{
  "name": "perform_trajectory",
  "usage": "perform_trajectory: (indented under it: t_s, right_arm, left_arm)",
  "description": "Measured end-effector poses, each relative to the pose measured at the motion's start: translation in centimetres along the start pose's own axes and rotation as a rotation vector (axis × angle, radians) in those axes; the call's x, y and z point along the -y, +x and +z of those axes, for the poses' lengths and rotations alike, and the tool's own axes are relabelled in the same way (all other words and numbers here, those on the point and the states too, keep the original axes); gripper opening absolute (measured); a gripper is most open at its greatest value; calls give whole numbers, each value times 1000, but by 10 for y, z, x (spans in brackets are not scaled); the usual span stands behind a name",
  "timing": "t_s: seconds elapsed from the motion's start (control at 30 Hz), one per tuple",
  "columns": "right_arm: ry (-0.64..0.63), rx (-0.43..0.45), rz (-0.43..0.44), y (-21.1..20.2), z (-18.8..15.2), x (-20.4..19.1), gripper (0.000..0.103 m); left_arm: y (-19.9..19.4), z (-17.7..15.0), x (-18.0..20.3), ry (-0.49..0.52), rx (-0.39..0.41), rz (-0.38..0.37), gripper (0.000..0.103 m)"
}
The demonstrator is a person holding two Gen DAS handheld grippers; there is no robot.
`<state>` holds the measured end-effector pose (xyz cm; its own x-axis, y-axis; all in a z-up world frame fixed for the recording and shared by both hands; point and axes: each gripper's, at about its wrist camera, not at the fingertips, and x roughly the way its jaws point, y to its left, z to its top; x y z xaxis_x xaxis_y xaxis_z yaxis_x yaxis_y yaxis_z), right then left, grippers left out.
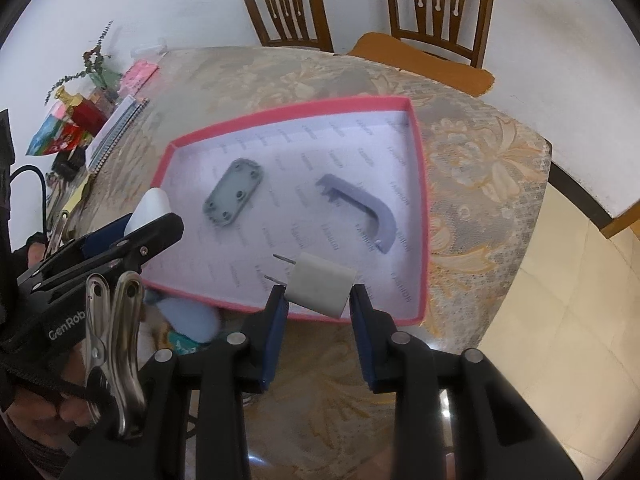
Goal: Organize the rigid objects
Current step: 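Carry the earbud case with left tool over the tray while right carries the plug, then open left tool to set the case in the tray while right releases the plug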
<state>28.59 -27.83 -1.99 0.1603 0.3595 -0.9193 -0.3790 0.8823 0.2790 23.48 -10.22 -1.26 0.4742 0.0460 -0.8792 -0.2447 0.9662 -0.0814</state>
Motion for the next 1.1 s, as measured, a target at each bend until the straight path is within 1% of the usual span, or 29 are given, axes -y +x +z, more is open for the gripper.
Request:
perform_trajectory:
  t_s: [0.43, 0.8, 1.1]
  right_arm:
    - [-12, -26, -19, 17, 5, 12, 33]
    - [-20, -40, -25, 27, 13, 18, 33]
    - [-37, -60, -19, 37, 20, 17, 33]
  left_arm:
    - [25, 4, 8, -6, -44, 5, 64]
    - [36, 7, 15, 17, -69, 14, 64]
    - [45, 9, 10, -26, -101, 46, 64]
